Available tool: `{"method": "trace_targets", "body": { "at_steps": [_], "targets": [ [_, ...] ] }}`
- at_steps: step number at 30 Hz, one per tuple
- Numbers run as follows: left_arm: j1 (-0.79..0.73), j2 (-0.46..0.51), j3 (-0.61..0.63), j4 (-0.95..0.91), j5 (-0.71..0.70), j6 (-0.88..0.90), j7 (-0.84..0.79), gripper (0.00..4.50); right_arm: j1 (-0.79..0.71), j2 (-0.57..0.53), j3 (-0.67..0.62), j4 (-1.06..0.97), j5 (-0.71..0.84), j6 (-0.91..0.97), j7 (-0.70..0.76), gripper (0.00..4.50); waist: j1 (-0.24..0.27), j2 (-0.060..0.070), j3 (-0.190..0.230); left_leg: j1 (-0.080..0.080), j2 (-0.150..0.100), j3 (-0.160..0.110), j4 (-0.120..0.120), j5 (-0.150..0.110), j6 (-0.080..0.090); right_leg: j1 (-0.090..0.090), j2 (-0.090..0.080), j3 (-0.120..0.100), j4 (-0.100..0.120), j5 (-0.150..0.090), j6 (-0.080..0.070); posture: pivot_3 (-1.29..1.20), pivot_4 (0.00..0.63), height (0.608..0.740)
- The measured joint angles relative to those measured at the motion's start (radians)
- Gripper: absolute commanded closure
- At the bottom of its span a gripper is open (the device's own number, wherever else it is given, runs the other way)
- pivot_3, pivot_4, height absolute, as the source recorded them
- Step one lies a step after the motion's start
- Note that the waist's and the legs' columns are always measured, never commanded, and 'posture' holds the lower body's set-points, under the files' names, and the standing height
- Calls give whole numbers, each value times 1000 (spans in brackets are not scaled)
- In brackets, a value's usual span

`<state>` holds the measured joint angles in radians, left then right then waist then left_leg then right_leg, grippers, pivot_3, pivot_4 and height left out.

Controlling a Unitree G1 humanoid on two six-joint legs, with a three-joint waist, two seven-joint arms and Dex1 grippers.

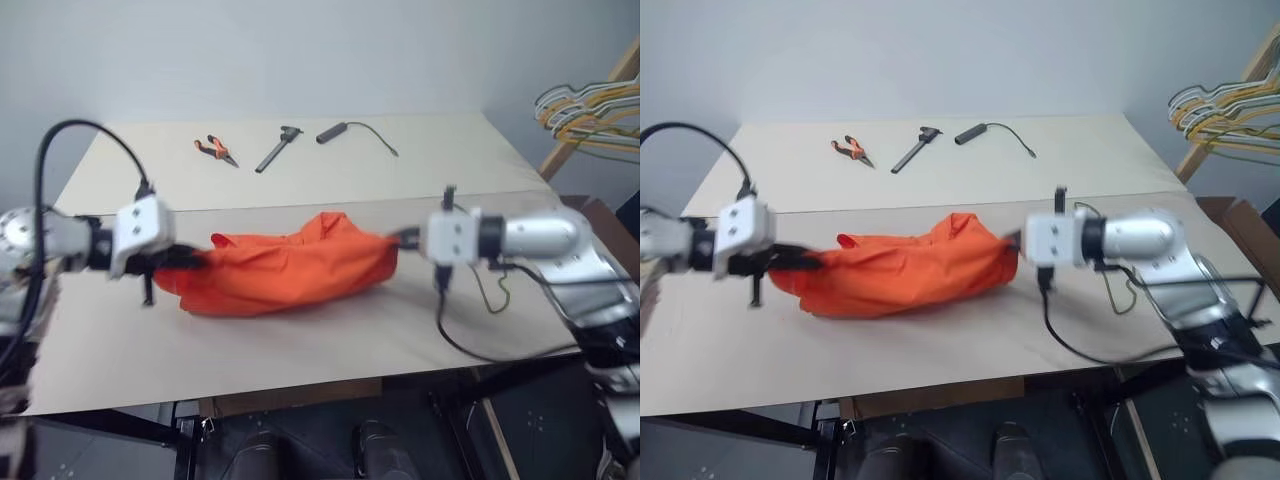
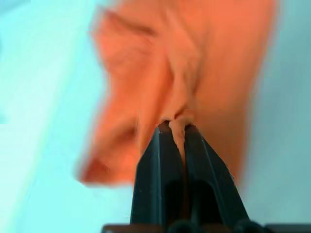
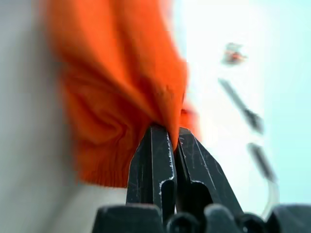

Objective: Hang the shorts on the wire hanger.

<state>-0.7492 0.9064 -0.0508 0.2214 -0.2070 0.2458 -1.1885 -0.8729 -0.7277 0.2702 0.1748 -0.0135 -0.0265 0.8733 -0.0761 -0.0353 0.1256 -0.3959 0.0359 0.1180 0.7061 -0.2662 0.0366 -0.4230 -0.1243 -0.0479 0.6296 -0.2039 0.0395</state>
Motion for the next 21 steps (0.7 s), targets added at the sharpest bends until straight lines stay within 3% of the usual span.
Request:
{"method": "trace_targets", "body": {
  "at_steps": [2,5,9,11,14,16,19,21],
  "targets": [
    [-195,-100,-25,184,91,-18,153,4500,-169,111,12,217,-98,28,-160,4477,-12,-1,-2,-6,0,-1,3,2,-4,-3,0,-2,1,1,1,-157,34,740],
    [-560,-270,-14,609,221,-136,602,4500,-469,279,-10,642,-209,27,-579,4477,-33,-2,-4,-22,-2,-4,5,3,-4,-18,-3,-2,5,4,2,-152,28,740],
    [-788,-307,-16,854,343,-428,1021,4500,-630,337,-99,851,-217,-212,-941,4477,-75,-3,-12,-29,-7,-3,-16,3,-4,-36,-8,-5,0,3,3,-153,29,740],
    [-817,-307,-19,892,381,-550,1109,4500,-643,342,-118,878,-218,-316,-1017,4477,-97,-3,-17,-27,-6,-2,-24,3,-5,-36,-8,-15,-1,3,3,-152,36,740],
    [-786,-305,-19,909,402,-688,1106,4500,-588,317,-120,898,-240,-423,-1030,4477,-118,-1,-23,-24,-5,-2,-28,2,-5,-34,-9,-23,-2,3,4,-151,48,740],
    [-696,-293,-23,873,398,-760,1020,4500,-500,295,-113,894,-253,-475,-1006,4477,-130,2,-26,-23,-6,-1,-27,3,-5,-30,-10,-23,-6,2,5,-150,59,740],
    [-402,-243,-47,680,330,-808,741,4500,-285,217,-81,865,-262,-563,-857,4477,-144,5,-25,-9,-6,2,-25,4,-3,-12,-12,-21,-15,1,6,-152,70,740],
    [-232,-219,-57,548,275,-768,599,4500,-186,193,-73,840,-255,-590,-749,4477,-160,8,-22,-9,-6,0,-23,8,-1,-12,-13,-19,-13,5,4,-152,80,740]
  ]
}}
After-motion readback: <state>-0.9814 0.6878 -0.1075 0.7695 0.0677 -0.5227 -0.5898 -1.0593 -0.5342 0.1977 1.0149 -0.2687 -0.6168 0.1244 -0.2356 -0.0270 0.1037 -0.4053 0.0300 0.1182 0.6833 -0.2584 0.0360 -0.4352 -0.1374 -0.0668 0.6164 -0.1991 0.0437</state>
